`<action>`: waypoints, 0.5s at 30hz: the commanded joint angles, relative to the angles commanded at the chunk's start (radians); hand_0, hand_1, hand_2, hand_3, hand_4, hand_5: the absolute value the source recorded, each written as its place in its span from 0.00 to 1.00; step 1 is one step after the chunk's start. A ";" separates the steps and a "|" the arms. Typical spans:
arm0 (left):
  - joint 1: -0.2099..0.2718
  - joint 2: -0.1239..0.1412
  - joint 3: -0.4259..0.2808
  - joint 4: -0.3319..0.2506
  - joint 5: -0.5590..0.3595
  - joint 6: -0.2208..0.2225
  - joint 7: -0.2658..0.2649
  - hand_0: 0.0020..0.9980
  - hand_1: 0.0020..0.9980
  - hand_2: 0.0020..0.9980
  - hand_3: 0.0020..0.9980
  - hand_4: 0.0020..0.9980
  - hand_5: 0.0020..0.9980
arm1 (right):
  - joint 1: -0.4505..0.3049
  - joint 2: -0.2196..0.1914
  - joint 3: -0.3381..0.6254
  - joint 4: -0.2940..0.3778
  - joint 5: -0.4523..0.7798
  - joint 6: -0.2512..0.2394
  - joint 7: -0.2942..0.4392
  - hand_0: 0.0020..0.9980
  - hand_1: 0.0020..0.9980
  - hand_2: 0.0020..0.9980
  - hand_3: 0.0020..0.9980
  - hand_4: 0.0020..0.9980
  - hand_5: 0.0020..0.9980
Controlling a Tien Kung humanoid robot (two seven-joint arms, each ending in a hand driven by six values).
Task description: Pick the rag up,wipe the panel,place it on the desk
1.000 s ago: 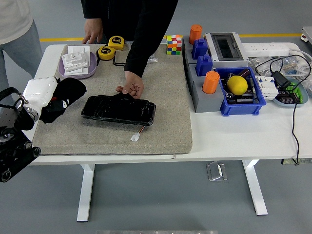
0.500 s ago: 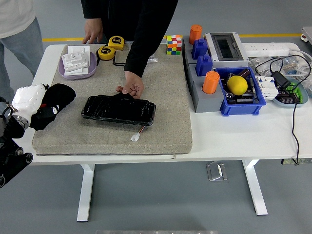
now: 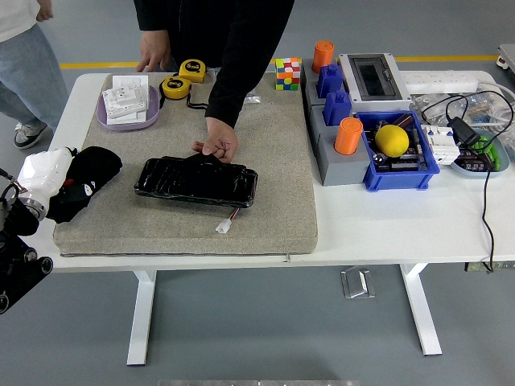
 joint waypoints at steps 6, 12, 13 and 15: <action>0.003 0.000 0.002 0.002 -0.017 -0.004 -0.006 0.44 0.59 0.58 0.59 0.74 0.30 | 0.001 0.001 -0.002 -0.001 0.004 0.001 0.000 0.80 0.69 0.72 0.67 1.00 0.51; 0.002 0.000 0.007 0.001 -0.031 -0.005 -0.011 0.44 0.59 0.58 0.59 0.74 0.30 | 0.003 0.001 -0.010 -0.004 0.015 0.000 -0.001 0.80 0.69 0.72 0.67 1.00 0.51; 0.001 -0.001 0.008 -0.001 -0.033 -0.005 -0.012 0.45 0.60 0.59 0.61 0.78 0.33 | 0.003 0.002 -0.011 -0.004 0.016 0.001 -0.001 0.80 0.69 0.72 0.67 1.00 0.51; 0.000 -0.002 0.007 -0.005 -0.035 -0.003 -0.016 0.45 0.60 0.59 0.61 0.78 0.33 | 0.004 0.002 -0.014 -0.005 0.019 0.001 -0.001 0.80 0.69 0.72 0.67 1.00 0.51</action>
